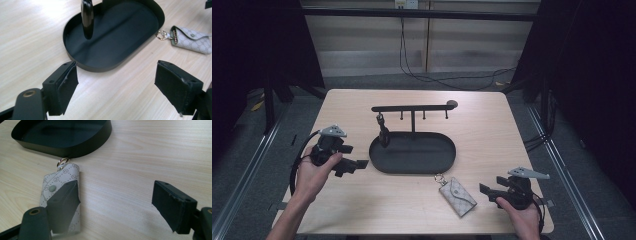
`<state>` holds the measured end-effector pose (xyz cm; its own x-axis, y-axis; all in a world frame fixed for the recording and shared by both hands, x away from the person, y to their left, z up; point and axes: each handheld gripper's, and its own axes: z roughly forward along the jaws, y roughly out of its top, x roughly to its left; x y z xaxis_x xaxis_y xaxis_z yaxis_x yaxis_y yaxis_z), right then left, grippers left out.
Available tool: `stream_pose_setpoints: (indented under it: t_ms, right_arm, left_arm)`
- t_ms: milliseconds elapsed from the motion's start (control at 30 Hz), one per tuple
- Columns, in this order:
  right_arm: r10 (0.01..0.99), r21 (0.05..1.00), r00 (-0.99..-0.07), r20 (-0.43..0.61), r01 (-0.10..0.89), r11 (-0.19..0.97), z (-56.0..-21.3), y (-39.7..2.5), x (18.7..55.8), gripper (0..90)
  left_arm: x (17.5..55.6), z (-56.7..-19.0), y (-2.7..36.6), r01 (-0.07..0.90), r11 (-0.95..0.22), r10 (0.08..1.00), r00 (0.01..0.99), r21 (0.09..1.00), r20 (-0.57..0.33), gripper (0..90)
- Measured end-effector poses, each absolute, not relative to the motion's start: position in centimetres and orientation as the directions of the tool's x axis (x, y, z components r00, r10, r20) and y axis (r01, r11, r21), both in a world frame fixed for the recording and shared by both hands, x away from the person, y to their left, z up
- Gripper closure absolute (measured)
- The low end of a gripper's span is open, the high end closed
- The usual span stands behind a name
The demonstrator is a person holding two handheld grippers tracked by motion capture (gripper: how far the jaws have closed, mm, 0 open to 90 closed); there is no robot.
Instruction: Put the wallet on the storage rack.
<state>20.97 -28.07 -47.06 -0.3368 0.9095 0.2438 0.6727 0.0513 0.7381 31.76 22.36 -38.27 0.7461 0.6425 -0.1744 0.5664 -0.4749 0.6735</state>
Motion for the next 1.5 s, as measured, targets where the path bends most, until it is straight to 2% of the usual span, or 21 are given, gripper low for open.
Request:
stream_pose_setpoints:
  t_ms: [200,467,633,933,1300,1433,1500]
  right_arm:
    - [0.906,0.734,-0.344,0.246,0.677,0.058,-47.0,-28.0,20.9,21.6]
    - [0.903,0.738,-0.35,0.248,0.673,0.059,-47.0,-28.0,20.9,19.6]
    - [0.902,0.728,-0.346,0.258,0.683,0.054,-47.1,-28.0,20.9,17.8]
    - [0.902,0.73,-0.348,0.257,0.681,0.055,-46.4,-27.6,21.0,17.9]
    - [0.877,0.722,-0.391,0.279,0.688,0.077,-45.6,-26.9,21.4,27.8]
    - [0.866,0.697,-0.398,0.303,0.712,0.083,-45.5,-26.1,22.0,30.4]
    - [0.863,0.693,-0.408,0.297,0.714,0.1,-45.4,-25.6,22.3,30.5]
  left_arm:
    - [30.5,-39.7,22.9,0.572,-0.417,0.664,0.723,0.706,-0.192,18.3]
    - [28.7,-41.5,23.1,0.556,-0.433,0.641,0.744,0.709,-0.192,18.3]
    - [27.6,-43.0,22.9,0.546,-0.4,0.67,0.722,0.736,-0.172,18.4]
    - [25.4,-44.4,23.6,0.57,-0.359,0.669,0.71,0.739,-0.222,18.7]
    - [23.8,-45.1,23.8,0.542,-0.347,0.671,0.714,0.765,-0.202,20.8]
    - [24.0,-45.6,24.6,0.568,-0.305,0.689,0.685,0.764,-0.235,21.3]
    - [24.0,-45.8,24.8,0.566,-0.318,0.691,0.688,0.76,-0.223,21.3]
